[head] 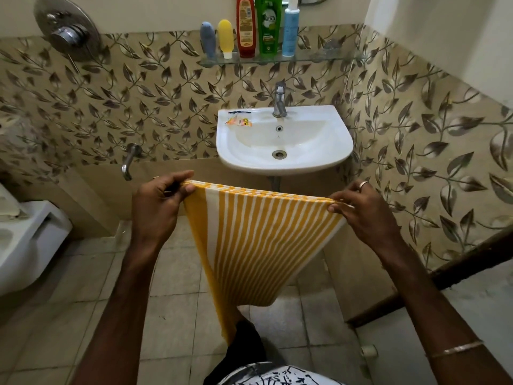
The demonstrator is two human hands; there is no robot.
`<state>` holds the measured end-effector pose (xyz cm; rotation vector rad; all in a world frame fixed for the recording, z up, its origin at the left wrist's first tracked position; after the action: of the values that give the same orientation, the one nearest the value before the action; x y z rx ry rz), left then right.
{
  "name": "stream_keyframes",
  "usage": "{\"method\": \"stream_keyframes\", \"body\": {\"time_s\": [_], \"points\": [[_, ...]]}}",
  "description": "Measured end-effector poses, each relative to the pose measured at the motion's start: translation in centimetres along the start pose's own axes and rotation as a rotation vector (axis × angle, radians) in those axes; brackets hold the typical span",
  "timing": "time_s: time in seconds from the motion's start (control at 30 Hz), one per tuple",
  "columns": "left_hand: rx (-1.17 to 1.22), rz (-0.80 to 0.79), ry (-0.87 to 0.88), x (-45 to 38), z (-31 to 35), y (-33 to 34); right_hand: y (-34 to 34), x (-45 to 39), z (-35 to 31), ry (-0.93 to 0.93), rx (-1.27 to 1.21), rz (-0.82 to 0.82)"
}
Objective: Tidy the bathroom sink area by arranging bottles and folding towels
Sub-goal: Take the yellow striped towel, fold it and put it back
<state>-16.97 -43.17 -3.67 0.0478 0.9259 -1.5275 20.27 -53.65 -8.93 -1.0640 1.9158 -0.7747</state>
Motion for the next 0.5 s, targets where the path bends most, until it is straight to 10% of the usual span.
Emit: {"method": "stream_keyframes", "body": {"time_s": [0.23,0.4,0.5], "points": [[-0.132,-0.092,-0.023,-0.2,-1.9,0.8,-1.8,-1.1,-2.0,-0.019,0.017,0.026],[-0.056,-0.040,-0.121,-0.1,-3.0,0.5,-1.9,-1.3,-1.7,0.105,-0.188,-0.538],[-0.039,-0.048,-0.118,-0.3,-2.8,1.1,-2.6,-2.1,-1.3,0.104,-0.064,-0.331]]}}
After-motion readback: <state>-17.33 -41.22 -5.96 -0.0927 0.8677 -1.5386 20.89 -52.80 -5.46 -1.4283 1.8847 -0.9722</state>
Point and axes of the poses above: each hand's wrist, its own x-axis away from the middle knuckle, its own y-axis out of the palm, z = x × y, the point moved 8 cm from there along -x, towards the middle knuckle, and after that the axes turned 9 degrees about y, right-handed, at the moved point
